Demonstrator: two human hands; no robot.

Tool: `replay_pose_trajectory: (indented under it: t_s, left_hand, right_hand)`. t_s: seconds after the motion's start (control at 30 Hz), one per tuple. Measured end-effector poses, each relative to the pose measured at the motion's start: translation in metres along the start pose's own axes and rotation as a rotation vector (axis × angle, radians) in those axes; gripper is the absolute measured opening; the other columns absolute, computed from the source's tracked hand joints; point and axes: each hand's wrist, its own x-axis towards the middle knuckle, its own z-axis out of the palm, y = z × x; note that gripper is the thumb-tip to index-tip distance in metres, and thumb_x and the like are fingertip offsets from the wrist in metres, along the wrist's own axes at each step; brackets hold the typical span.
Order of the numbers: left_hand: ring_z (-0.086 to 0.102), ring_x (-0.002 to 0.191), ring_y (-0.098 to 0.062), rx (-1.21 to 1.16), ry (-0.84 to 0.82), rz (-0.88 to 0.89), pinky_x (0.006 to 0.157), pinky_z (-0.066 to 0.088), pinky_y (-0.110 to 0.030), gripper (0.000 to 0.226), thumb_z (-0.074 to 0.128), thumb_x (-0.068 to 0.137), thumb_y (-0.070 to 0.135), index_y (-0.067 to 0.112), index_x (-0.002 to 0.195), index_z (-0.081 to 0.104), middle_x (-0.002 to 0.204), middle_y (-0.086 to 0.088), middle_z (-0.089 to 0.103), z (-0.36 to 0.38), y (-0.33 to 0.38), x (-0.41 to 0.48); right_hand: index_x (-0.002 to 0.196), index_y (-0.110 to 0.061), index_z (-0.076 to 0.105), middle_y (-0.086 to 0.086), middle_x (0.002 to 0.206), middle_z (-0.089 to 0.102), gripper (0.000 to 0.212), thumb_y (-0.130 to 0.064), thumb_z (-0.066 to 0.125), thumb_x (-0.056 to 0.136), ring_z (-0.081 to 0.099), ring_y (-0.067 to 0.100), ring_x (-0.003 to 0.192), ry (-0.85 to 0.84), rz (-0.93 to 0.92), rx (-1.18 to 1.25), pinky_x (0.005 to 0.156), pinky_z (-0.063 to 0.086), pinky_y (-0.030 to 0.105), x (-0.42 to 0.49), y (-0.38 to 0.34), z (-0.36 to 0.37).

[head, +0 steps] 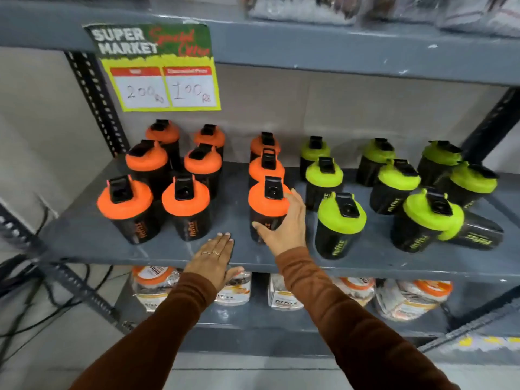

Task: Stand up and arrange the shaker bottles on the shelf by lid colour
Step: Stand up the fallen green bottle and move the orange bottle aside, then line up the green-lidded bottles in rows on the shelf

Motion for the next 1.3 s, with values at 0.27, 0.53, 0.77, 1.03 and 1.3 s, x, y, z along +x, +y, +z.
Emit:
replay_pose_trajectory:
  t_s: [0.27,0.53,0.77,1.03,1.3]
  left_hand:
    - [0.006,0.142,-0.020,0.060,0.023,0.016,0.115,0.002,-0.031,0.099,-0.013,0.068,0.074,0.011,0.142,0.006,0.154,-0.007,0.007,0.000,0.000,-0.002]
    - [0.057,0.109,-0.034,-0.049,0.201,0.004,0.097,0.043,-0.044,0.080,0.010,0.085,0.064,0.004,0.116,0.055,0.116,-0.019,0.062,-0.002,0.011,-0.009]
    - [0.044,0.095,-0.026,-0.149,0.533,0.408,0.105,0.021,-0.032,0.033,0.034,0.090,0.039,0.010,0.095,0.048,0.105,-0.007,0.044,0.030,0.120,0.003]
    - [0.056,0.113,-0.031,-0.023,0.213,0.422,0.105,0.027,-0.038,0.061,0.038,0.080,0.048,0.002,0.117,0.052,0.120,-0.016,0.062,0.025,0.301,0.073]
    - [0.012,0.141,-0.024,0.041,0.027,0.103,0.115,0.006,-0.035,0.125,-0.032,0.047,0.077,0.007,0.142,0.009,0.153,-0.012,0.014,0.023,0.335,0.089]
  right_hand:
    - [0.127,-0.002,0.039,0.022,0.142,0.032,0.083,-0.007,0.084,0.056,0.029,0.030,0.134,-0.014,0.023,-0.023,0.105,0.015,0.015,-0.008,0.010,0.012]
    - [0.137,-0.019,0.025,0.018,0.140,0.034,0.087,-0.039,0.073,0.066,0.040,0.023,0.124,-0.060,-0.021,-0.010,0.104,0.033,0.029,-0.029,0.012,-0.011]
    - [0.099,-0.017,0.043,-0.004,0.092,0.042,0.030,-0.035,0.054,0.078,0.042,0.010,0.076,0.067,-0.182,0.012,0.075,0.040,0.024,-0.058,0.073,-0.121]
    - [0.106,-0.013,0.042,0.011,0.107,0.048,0.043,-0.025,0.050,0.066,0.043,0.028,0.099,0.250,-0.113,-0.297,0.088,0.038,0.047,0.003,0.160,-0.284]
    - [0.142,-0.009,0.019,0.022,0.145,0.033,0.110,-0.022,0.083,0.054,0.027,0.040,0.134,-0.260,0.034,-0.939,0.109,0.016,0.059,0.067,0.192,-0.334]
